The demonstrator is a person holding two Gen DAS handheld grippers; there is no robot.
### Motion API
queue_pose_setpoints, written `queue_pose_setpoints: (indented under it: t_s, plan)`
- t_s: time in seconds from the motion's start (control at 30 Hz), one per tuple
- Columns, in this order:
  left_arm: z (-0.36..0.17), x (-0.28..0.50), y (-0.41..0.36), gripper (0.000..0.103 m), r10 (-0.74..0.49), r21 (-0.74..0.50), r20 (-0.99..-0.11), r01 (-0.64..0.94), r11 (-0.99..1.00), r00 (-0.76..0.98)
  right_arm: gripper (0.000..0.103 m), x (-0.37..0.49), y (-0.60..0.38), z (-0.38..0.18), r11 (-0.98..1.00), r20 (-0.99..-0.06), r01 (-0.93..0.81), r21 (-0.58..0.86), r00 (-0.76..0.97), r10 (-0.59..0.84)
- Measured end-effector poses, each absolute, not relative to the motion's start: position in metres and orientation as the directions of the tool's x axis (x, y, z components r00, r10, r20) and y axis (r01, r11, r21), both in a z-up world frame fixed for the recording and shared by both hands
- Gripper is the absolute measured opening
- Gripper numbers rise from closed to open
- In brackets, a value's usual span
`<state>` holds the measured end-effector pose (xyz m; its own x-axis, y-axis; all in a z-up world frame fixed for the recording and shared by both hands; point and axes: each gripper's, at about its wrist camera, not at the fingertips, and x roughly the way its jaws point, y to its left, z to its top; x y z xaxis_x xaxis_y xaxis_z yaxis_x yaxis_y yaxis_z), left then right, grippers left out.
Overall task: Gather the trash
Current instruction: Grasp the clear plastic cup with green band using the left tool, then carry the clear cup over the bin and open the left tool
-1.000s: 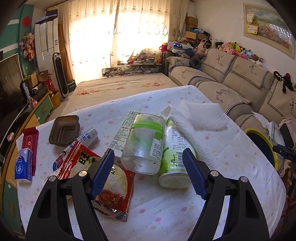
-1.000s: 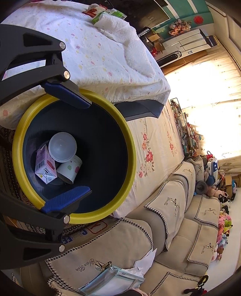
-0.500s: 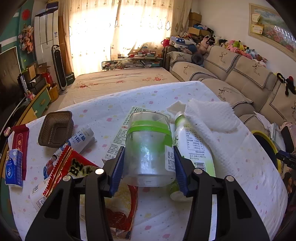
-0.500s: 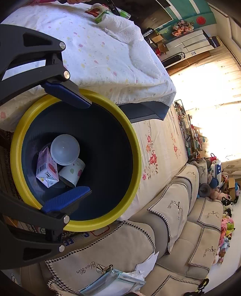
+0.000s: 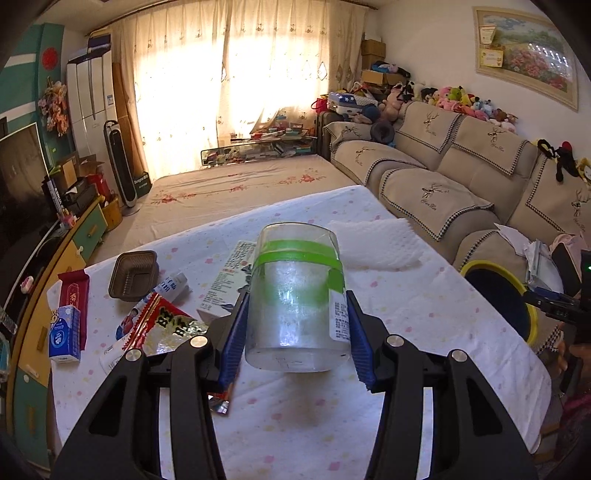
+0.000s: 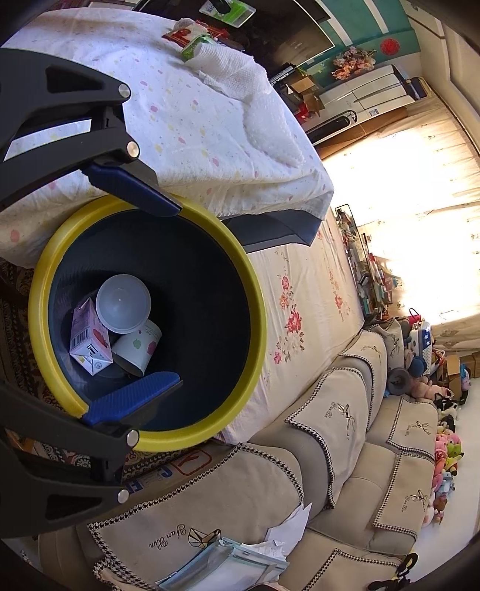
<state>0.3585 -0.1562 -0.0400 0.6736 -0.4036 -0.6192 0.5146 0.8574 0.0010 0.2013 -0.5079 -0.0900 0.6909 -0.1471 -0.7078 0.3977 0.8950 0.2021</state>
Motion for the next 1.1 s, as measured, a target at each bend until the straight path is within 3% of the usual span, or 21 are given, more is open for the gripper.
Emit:
queue_pose_setpoints:
  t_s: [0.5, 0.8, 1.1]
  plan:
    - [-0.046, 0.261, -0.344, 0.05, -0.613, -0.063, -0.672, 0.792, 0.607, 0.416, 0.082, 0.135, -0.542, -0.068, 0.87, -0.662, 0.456, 0.186, 0.712, -0.232]
    - [-0.091, 0.262, -0.456, 0.05, -0.586, -0.065, -0.757, 0.859, 0.509, 0.29, 0.082, 0.096, -0.583, -0.084, 0.816, -0.668, 0.52, 0.252, 0.704, -0.242]
    - [-0.118, 0.273, -0.509, 0.05, -0.555, -0.082, -0.795, 0.864, 0.496, 0.244, 0.082, 0.088, -0.597, -0.092, 0.798, -0.666, 0.531, 0.285, 0.708, -0.233]
